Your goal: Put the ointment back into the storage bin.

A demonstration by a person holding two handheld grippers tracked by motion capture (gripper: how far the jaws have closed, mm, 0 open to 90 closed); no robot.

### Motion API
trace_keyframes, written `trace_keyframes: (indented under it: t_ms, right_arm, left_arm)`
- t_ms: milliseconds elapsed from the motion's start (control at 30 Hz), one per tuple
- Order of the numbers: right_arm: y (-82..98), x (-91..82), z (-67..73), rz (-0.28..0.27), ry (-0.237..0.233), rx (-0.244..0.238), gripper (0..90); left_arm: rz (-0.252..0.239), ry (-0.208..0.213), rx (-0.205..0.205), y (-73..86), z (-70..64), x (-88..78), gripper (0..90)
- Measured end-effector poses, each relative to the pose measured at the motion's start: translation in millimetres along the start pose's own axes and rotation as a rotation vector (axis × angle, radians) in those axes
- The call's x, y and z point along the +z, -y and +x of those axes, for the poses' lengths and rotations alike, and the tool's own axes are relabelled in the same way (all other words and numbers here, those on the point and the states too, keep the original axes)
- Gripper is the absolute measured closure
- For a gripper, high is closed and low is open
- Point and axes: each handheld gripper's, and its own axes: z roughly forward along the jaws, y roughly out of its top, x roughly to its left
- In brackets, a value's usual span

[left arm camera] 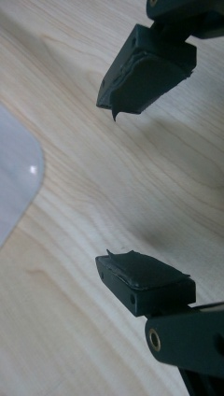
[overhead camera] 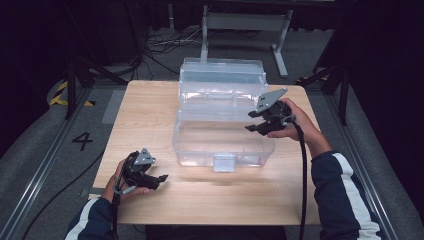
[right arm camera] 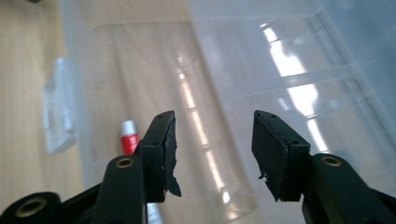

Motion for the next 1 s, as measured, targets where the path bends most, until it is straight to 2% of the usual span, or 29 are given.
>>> trace_keyframes:
  t_ms: [100,167,267,333,500,600,700,800,867,933,1000]
  right_arm:
    - [-4.5,-8.5,-8.5,-0.044,0.045,0.023,49.9]
    - [-5.9,-10.3,-11.2,-0.051,0.056,0.029,49.5]
    - [-12.0,-13.7,-19.2,-0.068,0.097,0.038,48.8]
    - [-15.5,-14.1,-24.2,-0.08,0.101,0.049,48.7]
    - [-23.4,-13.3,-38.0,-0.089,0.15,0.069,47.8]
    - [-25.9,-13.2,-43.8,-0.09,0.152,0.086,47.4]
    - [-29.1,-9.3,-51.5,-0.059,0.172,0.085,47.3]
    - [-31.5,-4.1,-58.3,-0.028,0.174,0.098,47.2]
    - [-33.9,-0.5,-62.2,-0.008,0.175,0.098,48.9]
    - [-36.2,3.4,-64.3,0.02,0.184,0.081,49.6]
    - [-38.0,7.8,-67.9,0.043,0.163,0.097,50.4]
  left_arm:
    - [-0.014,0.006,0.017,-12.6,-4.6,-5.9,21.5]
    - [-0.015,0.008,0.026,-16.0,-5.7,-7.3,21.2]
    - [-0.047,-0.002,0.046,-32.4,-11.1,-15.9,21.1]
    - [-0.058,-0.004,0.063,-39.1,-13.2,-20.6,21.2]
    - [-0.07,-0.023,0.12,-53.3,-21.0,-32.5,23.5]
    - [-0.075,-0.028,0.132,-58.9,-22.7,-35.4,23.9]
    - [-0.063,-0.03,0.163,-68.5,-25.6,-37.2,24.0]
    - [-0.042,-0.019,0.208,-78.2,-28.5,-37.0,24.1]
    - [-0.033,-0.018,0.221,-83.8,-31.1,-35.5,24.3]
    - [-0.026,-0.009,0.242,-88.9,-33.5,-34.1,24.9]
    - [-0.023,0.0,0.254,-94.2,-35.9,-31.6,26.0]
